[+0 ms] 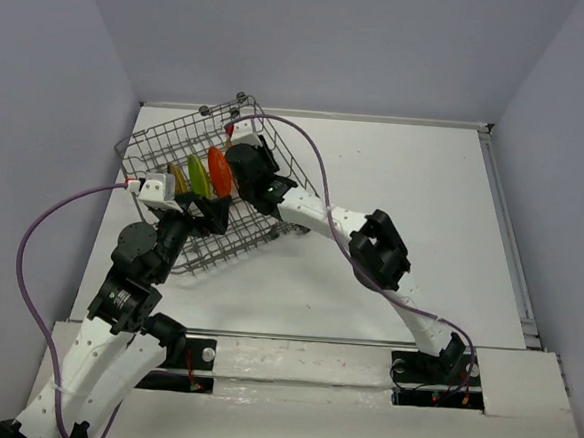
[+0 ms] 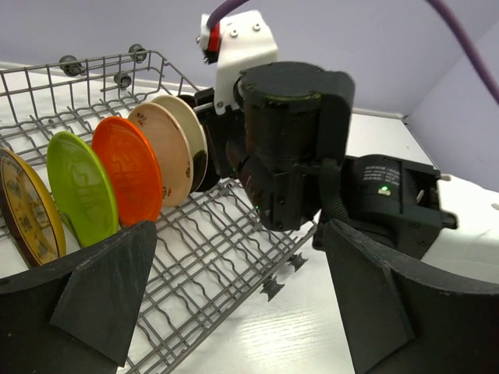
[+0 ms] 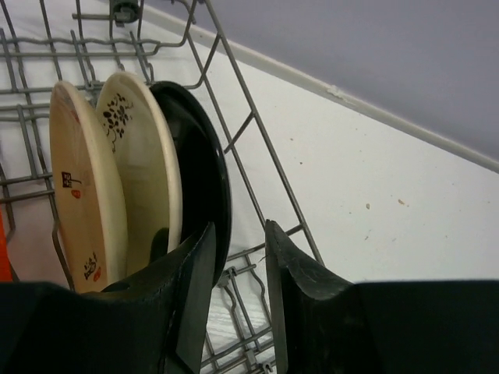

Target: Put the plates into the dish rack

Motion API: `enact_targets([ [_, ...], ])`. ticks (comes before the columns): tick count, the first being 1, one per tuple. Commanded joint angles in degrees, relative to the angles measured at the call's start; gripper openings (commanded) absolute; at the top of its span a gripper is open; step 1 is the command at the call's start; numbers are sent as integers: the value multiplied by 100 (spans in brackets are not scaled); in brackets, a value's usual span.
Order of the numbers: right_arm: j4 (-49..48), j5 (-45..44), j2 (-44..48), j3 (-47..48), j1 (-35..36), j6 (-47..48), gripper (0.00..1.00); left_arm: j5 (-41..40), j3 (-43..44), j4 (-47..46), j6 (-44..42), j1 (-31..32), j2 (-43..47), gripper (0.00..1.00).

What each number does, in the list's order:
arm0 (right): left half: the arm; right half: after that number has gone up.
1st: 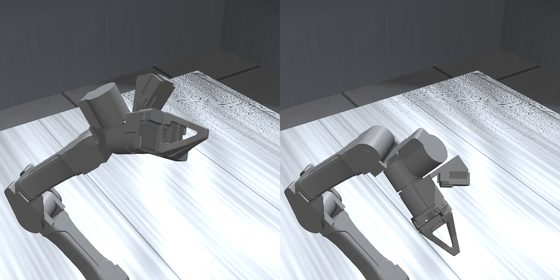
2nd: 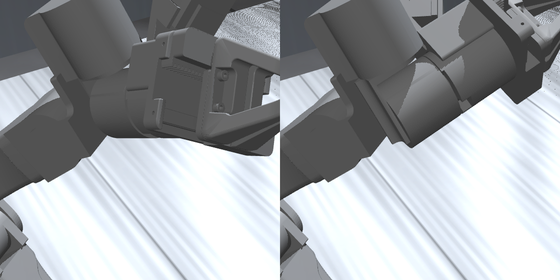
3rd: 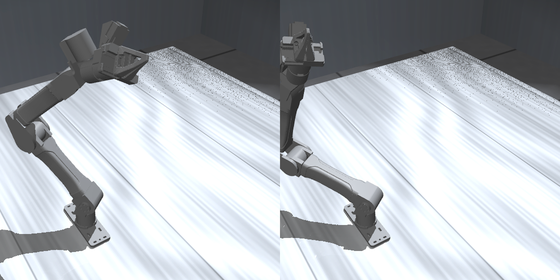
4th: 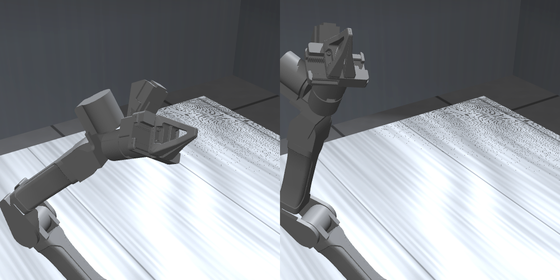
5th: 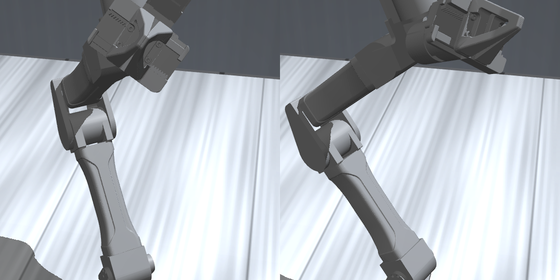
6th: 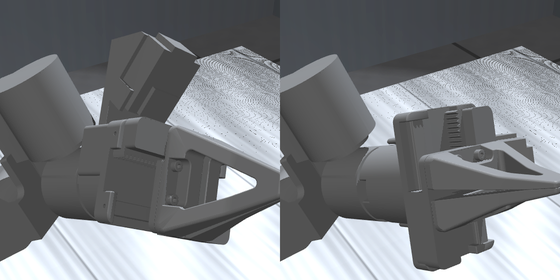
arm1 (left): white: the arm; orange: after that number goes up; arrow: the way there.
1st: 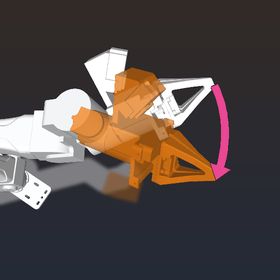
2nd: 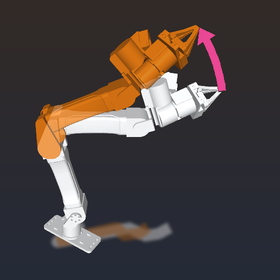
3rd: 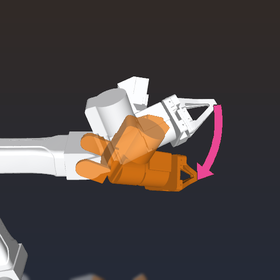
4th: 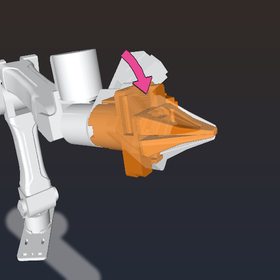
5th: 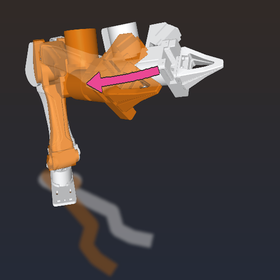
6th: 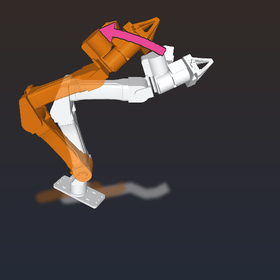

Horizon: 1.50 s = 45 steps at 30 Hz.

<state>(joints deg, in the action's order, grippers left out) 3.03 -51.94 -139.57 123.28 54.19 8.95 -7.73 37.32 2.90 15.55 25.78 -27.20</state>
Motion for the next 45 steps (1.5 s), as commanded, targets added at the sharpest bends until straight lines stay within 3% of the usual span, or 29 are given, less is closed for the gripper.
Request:
enact_targets([
  [1, -232, -193, 588, -102, 65, -183, 38, 17, 126, -246, -17, -20, 22, 99],
  [13, -232, -141, 1598, -1042, 65, -639, 43, 17, 135, -254, -26, -64, 4, 99],
  [15, -232, 113, 2168, -1542, 65, -859, 49, 25, 153, -246, -35, -82, -5, 99],
  [19, -302, 956, 3512, -2702, 65, -1369, 71, 8, 170, -246, -43, -108, -13, 99],
  [20, -607, 1210, 3811, -2983, 65, -1387, 81, 8, 170, -246, -52, -117, -13, 99],
  [23, -1004, 1467, 5006, -4125, 65, -1309, 94, -18, 153, -246, -35, -117, 48, 99],
  [28, -1252, 1328, 6940, -5901, 65, -1264, 96, -221, 91, -457, 80, -143, 268, 99],
  [31, -1331, 776, 8440, -7173, 65, -1264, 98, 42, 82, -684, 115, -152, 189, 99],
  [36, -1366, 194, 9621, -8361, 12, -1439, 99, 464, 100, -852, 203, -266, 13, 99],
  [41, -1357, 421, 10063, -9076, 12, -2063, 99, 667, 73, -957, 334, -284, 101, 99],
  [45, -1270, 606, 9984, -8875, 12, -1978, 99, 746, 214, -958, 326, -284, 92, 99],
])
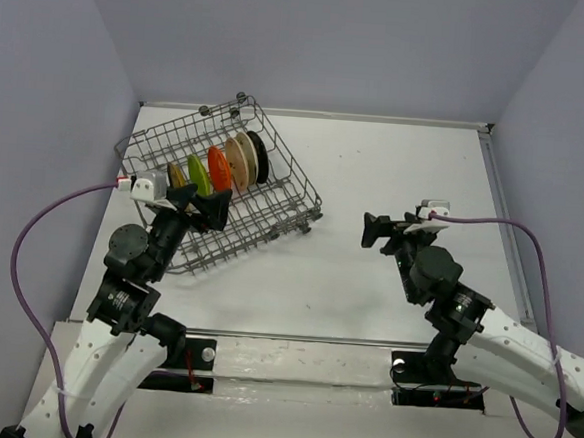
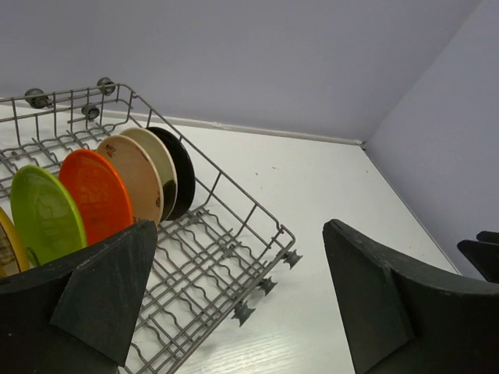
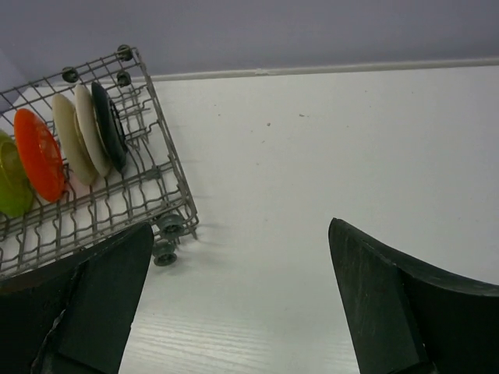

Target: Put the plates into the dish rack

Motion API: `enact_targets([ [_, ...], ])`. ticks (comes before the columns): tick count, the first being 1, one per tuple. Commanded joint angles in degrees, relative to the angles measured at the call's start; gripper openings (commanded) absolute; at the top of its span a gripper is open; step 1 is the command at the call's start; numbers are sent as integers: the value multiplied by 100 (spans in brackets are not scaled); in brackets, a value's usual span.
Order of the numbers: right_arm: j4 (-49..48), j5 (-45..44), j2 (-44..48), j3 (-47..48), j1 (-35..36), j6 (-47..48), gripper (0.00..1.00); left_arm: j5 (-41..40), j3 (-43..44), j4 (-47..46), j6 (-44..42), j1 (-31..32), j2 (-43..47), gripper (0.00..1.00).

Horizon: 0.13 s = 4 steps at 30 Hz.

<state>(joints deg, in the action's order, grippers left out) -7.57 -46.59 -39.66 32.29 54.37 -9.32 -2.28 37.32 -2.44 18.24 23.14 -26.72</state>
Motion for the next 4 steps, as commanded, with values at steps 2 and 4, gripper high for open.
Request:
enact_targets([
  [2, -140, 132, 45, 635, -5, 174, 99, 395, 319, -442, 39, -20, 9, 99],
  [4, -87, 211, 229, 1101, -5, 404, 99, 387, 363, -494, 39, -20, -17, 99],
])
